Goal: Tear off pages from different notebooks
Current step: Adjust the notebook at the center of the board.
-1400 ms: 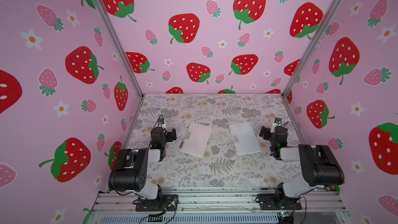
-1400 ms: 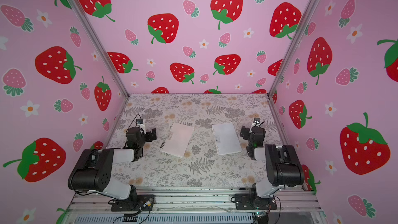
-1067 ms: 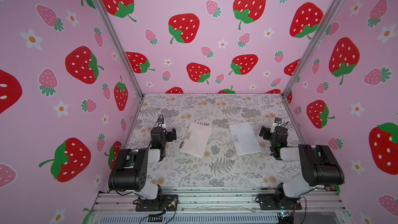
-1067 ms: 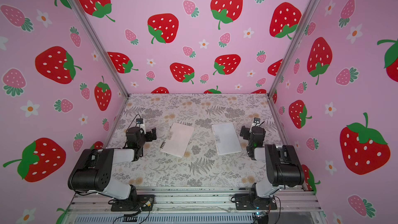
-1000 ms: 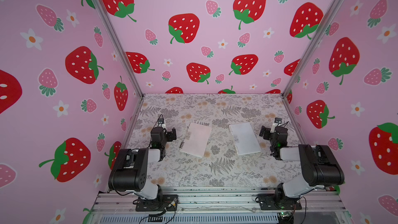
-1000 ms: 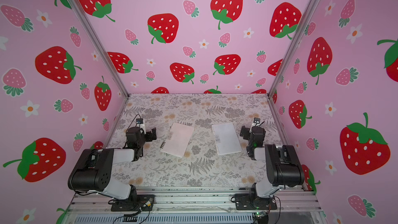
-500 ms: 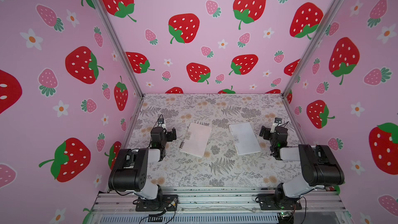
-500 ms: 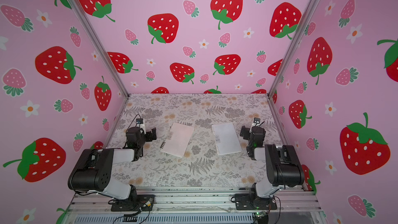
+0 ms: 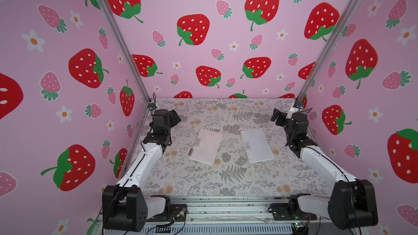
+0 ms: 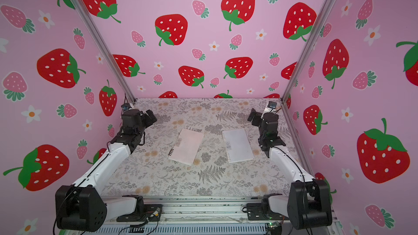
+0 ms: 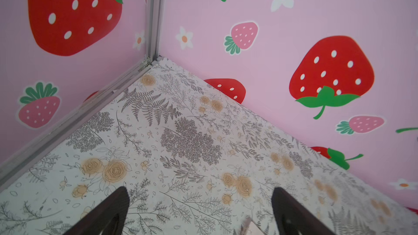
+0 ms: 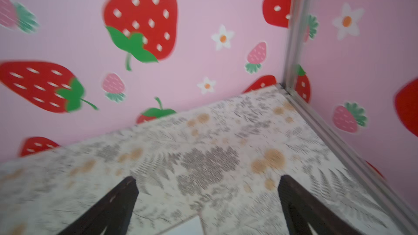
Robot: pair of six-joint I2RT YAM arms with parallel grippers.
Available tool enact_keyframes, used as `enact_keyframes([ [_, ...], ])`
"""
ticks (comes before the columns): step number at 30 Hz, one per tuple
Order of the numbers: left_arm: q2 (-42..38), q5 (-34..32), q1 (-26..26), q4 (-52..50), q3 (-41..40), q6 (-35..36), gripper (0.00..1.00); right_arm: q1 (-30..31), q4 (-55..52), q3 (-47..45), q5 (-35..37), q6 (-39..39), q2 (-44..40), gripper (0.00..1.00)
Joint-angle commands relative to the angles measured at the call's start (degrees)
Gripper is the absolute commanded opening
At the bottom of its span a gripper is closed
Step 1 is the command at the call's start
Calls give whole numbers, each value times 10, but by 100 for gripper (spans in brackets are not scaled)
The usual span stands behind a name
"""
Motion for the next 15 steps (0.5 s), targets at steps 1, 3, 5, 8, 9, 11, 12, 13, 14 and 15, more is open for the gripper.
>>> enact_keyframes([
  [1,26,100,-27,-193,-31,-123,99,29,-137,43,-234,43,66,99],
  [3,8,172,-63,-103,-96,-123,99,94,-189,100,-259,-19,117,100],
  [5,-4,197,-91,-65,-139,-151,99,151,-223,143,-257,-55,170,100],
  [8,-17,170,-133,-80,-163,-179,99,191,-231,198,-330,-78,254,100],
  [9,-22,158,-143,-80,-174,-190,99,201,-234,218,-338,-86,286,100],
  [11,-22,154,-150,-75,-198,-225,99,227,-288,281,-341,-129,350,100],
  [12,-19,157,-151,-60,-214,-240,99,239,-320,321,-328,-147,386,99],
  [13,-16,159,-151,-40,-230,-251,99,250,-352,359,-320,-161,419,100],
  [14,-14,160,-150,-26,-242,-262,99,255,-366,383,-328,-169,442,100],
  [15,-9,166,-151,-3,-252,-269,99,257,-377,404,-337,-171,464,100],
])
